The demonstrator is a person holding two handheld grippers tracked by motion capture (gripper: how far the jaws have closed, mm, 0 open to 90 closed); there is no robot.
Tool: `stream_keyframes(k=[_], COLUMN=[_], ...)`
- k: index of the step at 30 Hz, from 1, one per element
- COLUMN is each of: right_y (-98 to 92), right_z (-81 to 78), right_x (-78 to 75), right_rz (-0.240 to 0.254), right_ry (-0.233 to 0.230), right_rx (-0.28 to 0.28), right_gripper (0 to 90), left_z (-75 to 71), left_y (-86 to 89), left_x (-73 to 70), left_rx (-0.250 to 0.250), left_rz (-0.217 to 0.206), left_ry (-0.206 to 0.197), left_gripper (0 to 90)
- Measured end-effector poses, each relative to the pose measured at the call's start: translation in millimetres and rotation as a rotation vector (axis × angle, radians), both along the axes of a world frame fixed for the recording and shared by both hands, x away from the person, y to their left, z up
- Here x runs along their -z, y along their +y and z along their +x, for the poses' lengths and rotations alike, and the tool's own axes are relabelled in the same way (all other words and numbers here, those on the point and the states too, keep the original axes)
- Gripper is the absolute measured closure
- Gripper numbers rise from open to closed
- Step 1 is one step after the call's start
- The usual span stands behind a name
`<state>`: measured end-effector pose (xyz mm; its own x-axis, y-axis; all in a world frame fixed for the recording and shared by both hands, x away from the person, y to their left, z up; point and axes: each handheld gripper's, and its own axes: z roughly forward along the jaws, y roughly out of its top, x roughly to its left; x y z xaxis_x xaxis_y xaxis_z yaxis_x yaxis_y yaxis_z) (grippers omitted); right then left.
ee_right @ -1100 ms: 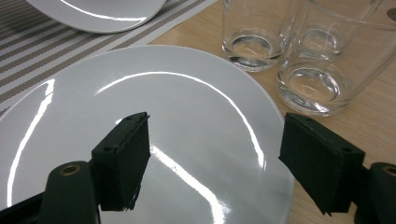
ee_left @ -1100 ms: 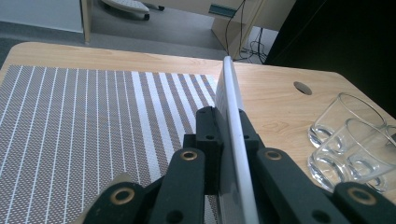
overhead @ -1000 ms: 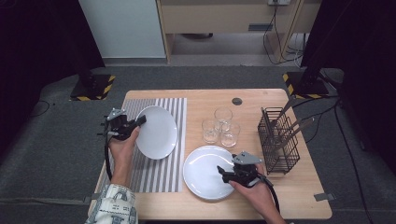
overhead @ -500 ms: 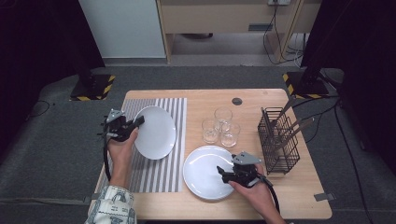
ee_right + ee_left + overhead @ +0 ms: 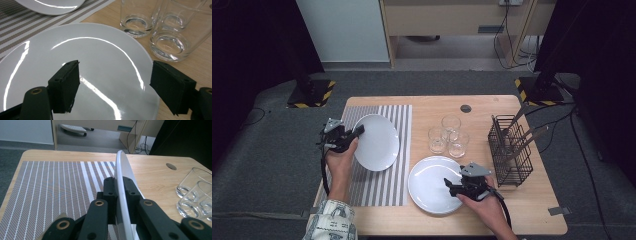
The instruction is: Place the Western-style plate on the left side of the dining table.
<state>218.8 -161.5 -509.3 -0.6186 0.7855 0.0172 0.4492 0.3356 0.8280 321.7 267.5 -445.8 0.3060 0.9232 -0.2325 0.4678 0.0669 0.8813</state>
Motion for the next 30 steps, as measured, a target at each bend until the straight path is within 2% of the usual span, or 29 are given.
stream_keyframes(k=[10,24,28,30], right_y=[2.0,4.3,6.8,8.2], right_z=[-1.4,-3.1,-4.2,-4.8], right_x=[-0.8,-1.9,-1.6,-1.3], right_rz=[0.0,0.002,-0.002,-0.005], right_ry=[-0.015,-0.032,-0.035,-0.037], right_rx=[-0.013,-0.025,-0.036,-0.041], right_gripper=[19.6,19.1,18.6,18.4], left_z=[-0.1,0.0,1.0,2.3], left_y=[4.2,11.1,14.7,18.7], left_x=[2.0,6.7,10.3,13.8], left_rx=[-0.006,-0.007,-0.014,-0.019], left_rz=[-0.007,-0.013,-0.029,-0.052], left_ry=[0.003,0.003,0.007,0.015], left_gripper=[82.7,82.0,81.8,81.7])
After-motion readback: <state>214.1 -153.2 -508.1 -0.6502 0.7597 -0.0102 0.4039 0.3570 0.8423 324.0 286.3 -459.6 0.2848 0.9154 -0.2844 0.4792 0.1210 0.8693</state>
